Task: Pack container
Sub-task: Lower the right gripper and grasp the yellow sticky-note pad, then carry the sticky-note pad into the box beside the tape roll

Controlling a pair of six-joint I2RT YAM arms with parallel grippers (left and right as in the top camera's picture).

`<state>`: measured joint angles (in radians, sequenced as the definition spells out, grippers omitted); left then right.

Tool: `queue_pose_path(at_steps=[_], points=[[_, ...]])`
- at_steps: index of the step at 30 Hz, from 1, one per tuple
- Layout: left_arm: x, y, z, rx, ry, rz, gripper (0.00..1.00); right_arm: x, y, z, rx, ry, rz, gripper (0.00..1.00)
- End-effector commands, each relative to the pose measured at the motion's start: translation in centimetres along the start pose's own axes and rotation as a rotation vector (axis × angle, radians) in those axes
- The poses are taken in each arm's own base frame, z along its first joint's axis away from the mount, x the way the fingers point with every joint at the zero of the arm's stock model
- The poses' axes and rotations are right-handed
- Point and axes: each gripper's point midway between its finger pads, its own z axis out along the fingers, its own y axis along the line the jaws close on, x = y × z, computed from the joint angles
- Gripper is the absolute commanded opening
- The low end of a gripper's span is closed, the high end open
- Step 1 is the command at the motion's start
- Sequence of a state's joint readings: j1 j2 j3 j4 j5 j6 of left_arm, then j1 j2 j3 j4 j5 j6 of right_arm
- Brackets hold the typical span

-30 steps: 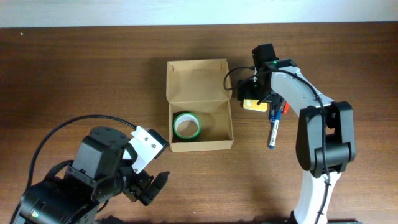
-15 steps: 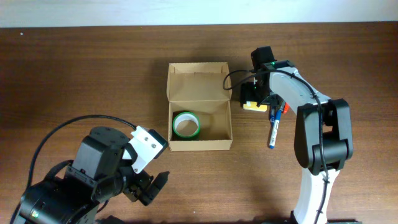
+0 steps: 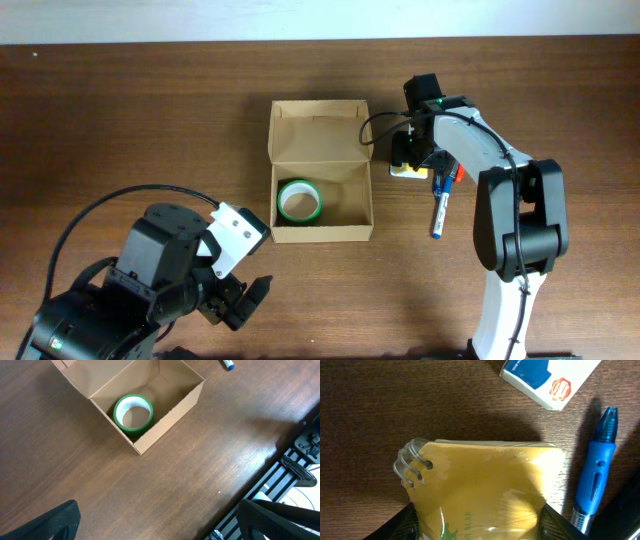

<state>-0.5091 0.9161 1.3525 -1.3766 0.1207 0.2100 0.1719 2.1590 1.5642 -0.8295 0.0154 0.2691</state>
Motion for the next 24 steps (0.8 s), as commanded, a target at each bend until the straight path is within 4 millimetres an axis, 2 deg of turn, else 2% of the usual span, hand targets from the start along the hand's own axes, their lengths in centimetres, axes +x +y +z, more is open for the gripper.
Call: queue_pose_path(at_steps=[1,10,18,24], points=[[-0.4,-0.1,-0.4,0.008,-0.019,0.016,1.0,0.9,-0.1,0.9,0.015,0.043,-0.001,0.58],[-0.4,-0.1,-0.4,0.008,-0.019,0.015,1.0,-0.5,0.3,-1.7,0.009,0.021,-0.001,0.58],[-0.4,-0.1,-0.4,0.009,-0.019,0.015,1.0,-1.8,0.8,-6.0,-0.011,-0.005,0.0,0.58],[-0.4,-0.1,-0.4,0.008,-0.019,0.015,1.0,-2.8,1.0,-10.1,-0.014,-0.015,-0.001,0.57]])
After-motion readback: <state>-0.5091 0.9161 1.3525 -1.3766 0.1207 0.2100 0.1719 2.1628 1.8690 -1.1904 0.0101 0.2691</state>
